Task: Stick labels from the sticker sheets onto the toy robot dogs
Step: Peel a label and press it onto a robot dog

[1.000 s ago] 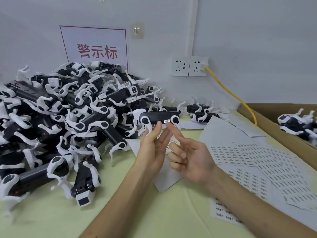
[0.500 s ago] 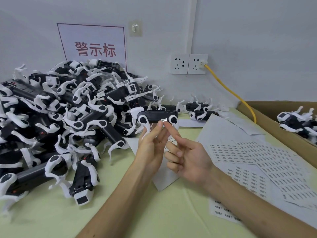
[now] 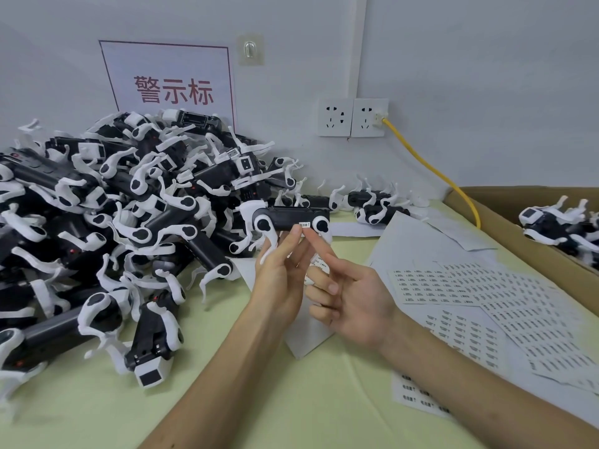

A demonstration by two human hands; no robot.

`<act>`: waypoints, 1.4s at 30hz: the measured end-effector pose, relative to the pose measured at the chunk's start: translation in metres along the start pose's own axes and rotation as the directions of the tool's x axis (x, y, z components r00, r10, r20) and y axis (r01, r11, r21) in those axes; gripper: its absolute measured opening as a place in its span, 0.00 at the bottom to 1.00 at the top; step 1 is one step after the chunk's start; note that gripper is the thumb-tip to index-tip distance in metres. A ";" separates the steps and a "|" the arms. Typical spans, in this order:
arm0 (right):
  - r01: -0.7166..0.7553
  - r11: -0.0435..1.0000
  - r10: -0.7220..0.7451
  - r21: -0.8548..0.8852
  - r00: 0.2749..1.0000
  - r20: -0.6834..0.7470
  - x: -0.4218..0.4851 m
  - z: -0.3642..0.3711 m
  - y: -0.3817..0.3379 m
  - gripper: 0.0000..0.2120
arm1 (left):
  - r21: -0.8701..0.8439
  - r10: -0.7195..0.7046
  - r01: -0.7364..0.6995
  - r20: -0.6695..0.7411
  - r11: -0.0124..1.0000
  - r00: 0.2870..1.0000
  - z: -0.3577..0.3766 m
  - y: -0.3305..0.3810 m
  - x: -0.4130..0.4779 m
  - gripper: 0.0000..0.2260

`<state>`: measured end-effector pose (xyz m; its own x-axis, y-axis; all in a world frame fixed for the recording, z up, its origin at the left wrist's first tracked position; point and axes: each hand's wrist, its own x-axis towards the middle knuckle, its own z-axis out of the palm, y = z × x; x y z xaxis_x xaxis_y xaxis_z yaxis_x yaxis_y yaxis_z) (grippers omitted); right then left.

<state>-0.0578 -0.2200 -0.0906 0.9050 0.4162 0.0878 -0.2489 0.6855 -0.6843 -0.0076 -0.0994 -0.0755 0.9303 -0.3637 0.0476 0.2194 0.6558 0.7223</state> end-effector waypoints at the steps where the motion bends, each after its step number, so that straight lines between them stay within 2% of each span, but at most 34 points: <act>1: 0.000 1.000 0.000 -0.005 1.000 -0.003 0.000 0.000 0.000 0.21 | -0.004 -0.003 0.003 0.000 1.000 1.000 0.000 0.000 0.000 0.21; 11: 0.008 1.000 -0.008 -0.004 1.000 -0.017 0.000 0.001 0.000 0.21 | -0.016 -0.046 0.046 0.019 0.999 0.999 0.000 0.002 -0.002 0.24; 25: -0.001 1.000 0.001 -0.025 1.000 0.010 0.000 0.002 0.003 0.21 | 0.004 -0.041 0.041 -0.029 0.999 0.999 0.004 0.004 -0.005 0.22; 33: -0.008 1.000 0.008 -0.021 1.000 0.004 0.000 0.002 0.003 0.21 | -0.012 -0.003 0.002 -0.073 1.000 0.997 0.004 0.005 -0.005 0.25; 35: -0.007 1.000 0.007 -0.023 1.000 0.000 0.000 0.002 0.003 0.21 | -0.020 0.012 -0.013 -0.088 1.000 0.996 0.005 0.005 -0.005 0.22; 37: -0.003 1.000 0.002 -0.027 1.000 -0.011 0.000 0.003 0.003 0.21 | 0.008 0.071 -0.071 -0.107 0.997 0.992 0.004 0.002 -0.005 0.11; 40: 0.002 1.000 -0.002 -0.027 1.000 -0.017 -0.001 0.004 0.002 0.21 | 0.083 0.172 -0.162 -0.141 0.983 0.975 0.003 0.001 -0.003 0.20; 42: -0.002 1.000 0.002 -0.026 1.000 -0.018 -0.001 0.004 0.002 0.21 | 0.104 0.211 -0.197 -0.155 0.975 0.965 0.003 0.000 -0.002 0.21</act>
<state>-0.0607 -0.2162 -0.0892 0.9107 0.4066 0.0734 -0.2418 0.6685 -0.7033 -0.0105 -0.1002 -0.0734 0.9897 -0.1099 0.0915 0.0004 0.6421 0.7666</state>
